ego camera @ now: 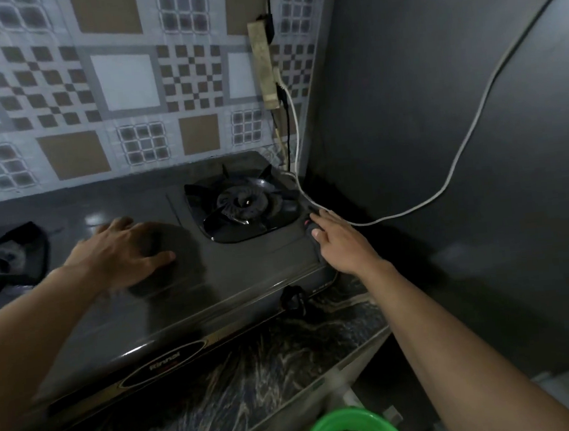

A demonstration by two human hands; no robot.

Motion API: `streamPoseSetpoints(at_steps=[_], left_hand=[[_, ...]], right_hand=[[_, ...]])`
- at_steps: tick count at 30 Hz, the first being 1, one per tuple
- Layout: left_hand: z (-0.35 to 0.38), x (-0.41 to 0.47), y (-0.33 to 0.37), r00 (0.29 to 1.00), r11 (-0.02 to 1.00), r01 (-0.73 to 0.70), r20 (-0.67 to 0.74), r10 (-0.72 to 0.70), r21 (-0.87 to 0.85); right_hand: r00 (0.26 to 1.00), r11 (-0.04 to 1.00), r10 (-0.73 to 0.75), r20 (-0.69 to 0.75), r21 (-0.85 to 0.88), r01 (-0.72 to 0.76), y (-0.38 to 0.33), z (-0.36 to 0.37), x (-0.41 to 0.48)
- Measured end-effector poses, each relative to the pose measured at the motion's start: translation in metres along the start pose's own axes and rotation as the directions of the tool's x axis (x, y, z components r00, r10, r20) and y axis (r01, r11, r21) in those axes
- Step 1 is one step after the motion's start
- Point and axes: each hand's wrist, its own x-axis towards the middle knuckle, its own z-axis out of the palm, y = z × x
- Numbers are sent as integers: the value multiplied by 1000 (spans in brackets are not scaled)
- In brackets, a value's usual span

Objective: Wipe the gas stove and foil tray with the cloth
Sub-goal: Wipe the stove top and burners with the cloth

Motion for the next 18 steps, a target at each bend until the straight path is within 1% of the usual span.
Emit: streamPoseSetpoints(at_steps=[3, 5, 9, 14, 18], left_hand=[[-1, 4, -4, 999, 999, 38, 24, -38, 1], [2, 7, -6, 999, 999, 34, 40, -33, -21], [5, 12, -10, 1000, 999, 10, 20, -9, -40], [2, 18, -11, 999, 999, 23, 50, -21, -39], [5, 26, -13, 999, 998, 50, -9, -51, -28]], right_hand=[[999, 995, 23, -23, 93, -21, 12, -1, 17], [999, 987, 45, -24, 155, -41, 17, -5, 29], [996, 952, 72, 50, 294, -84, 25, -14, 64], [990, 907, 16, 141, 414, -73, 22, -17, 121], [984, 899, -30, 175, 435, -50, 19, -13, 168]])
